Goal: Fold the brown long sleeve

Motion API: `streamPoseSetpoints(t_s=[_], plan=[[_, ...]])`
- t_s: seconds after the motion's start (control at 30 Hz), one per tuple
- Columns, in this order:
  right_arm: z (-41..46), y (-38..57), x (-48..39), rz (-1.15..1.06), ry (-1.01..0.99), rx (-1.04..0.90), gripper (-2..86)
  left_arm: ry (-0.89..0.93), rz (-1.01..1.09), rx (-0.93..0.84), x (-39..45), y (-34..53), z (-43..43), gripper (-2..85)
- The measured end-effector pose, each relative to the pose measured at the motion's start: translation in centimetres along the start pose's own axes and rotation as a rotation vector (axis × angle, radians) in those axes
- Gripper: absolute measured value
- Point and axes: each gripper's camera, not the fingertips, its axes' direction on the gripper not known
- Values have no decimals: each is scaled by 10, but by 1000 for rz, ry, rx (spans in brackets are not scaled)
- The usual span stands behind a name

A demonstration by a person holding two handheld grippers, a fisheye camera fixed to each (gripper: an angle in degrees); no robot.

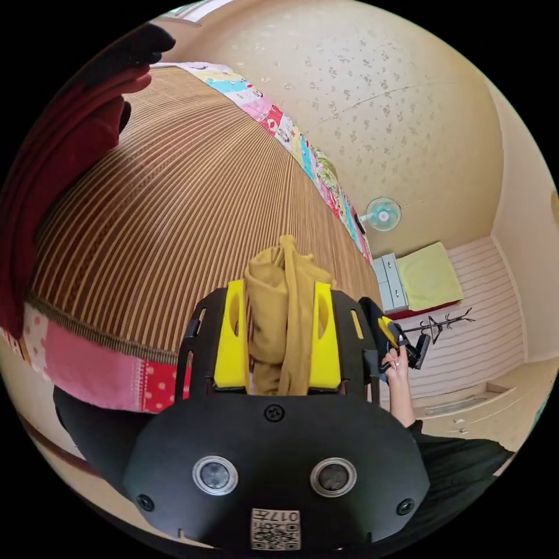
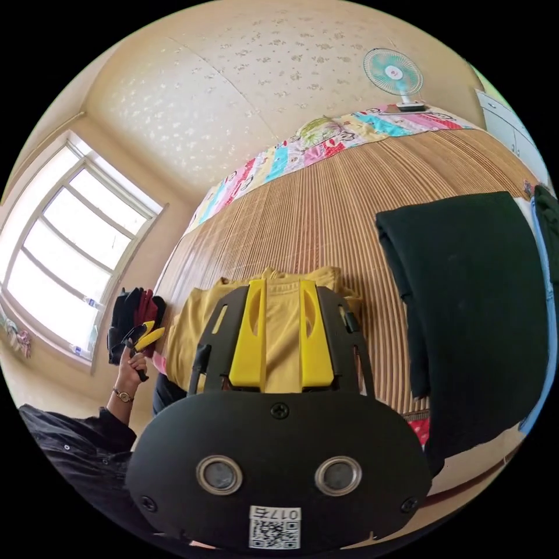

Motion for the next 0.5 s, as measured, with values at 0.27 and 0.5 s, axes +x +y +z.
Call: streamPoseSetpoints(t_s=[0.27, 0.5], plan=[[132, 3, -138, -252, -264, -295, 120, 0, -84, -11, -33, 149, 45, 168], [259, -12, -230, -296, -248, -563, 154, 33, -139, -95, -67, 159, 98, 115]])
